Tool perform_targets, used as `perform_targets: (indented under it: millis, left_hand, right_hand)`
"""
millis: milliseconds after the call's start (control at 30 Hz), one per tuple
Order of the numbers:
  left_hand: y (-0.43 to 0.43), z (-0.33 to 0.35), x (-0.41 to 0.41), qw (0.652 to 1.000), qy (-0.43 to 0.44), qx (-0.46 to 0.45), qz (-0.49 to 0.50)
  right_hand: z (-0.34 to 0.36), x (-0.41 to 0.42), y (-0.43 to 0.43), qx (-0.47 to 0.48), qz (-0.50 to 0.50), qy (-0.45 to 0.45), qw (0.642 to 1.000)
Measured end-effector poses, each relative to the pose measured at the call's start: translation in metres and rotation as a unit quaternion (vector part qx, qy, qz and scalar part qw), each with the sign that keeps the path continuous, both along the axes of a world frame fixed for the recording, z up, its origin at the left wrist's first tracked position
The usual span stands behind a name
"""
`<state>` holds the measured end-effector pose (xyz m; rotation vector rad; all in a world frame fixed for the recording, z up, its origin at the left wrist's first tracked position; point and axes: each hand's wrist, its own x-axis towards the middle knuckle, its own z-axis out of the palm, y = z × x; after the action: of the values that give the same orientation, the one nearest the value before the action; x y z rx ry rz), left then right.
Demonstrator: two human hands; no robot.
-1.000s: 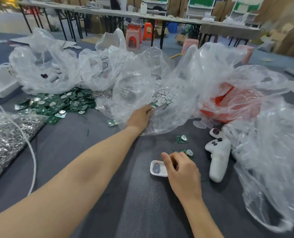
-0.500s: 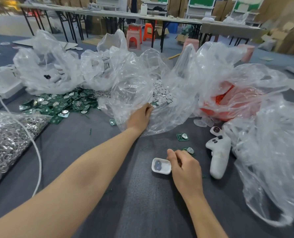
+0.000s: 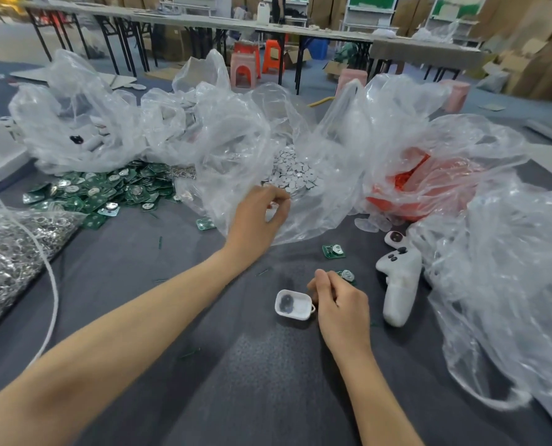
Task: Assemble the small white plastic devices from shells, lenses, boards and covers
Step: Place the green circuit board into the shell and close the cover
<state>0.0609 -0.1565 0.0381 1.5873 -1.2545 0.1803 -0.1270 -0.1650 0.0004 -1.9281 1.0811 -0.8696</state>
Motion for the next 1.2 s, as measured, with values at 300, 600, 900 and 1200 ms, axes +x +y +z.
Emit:
perform_targets:
  millis: [300, 600, 900, 1200]
  left_hand:
    - [0.084, -0.022, -0.051, 0.984, 0.143, 0.078, -0.076]
    - [0.085, -0.031, -0.041, 0.962, 0.245, 0.089, -0.077]
    - [0.041, 0.014, -0.025, 0.958, 0.270, 0.066, -0.065]
    - [0.009, 0.072, 0.023, 0.986, 0.071, -0.121, 0.092]
  right_hand:
    - [0.011, -0.011, -0.001, 0.009, 0.093, 0.080, 0.992]
    - [0.012, -0.011, 0.002, -0.003, 0.098, 0.089, 0.991]
    - [0.008, -0.011, 0.000, -0.001, 0.068, 0.064, 0.996]
    - [0.005, -0.011, -0.001, -0.019, 0.050, 0.054, 0.997]
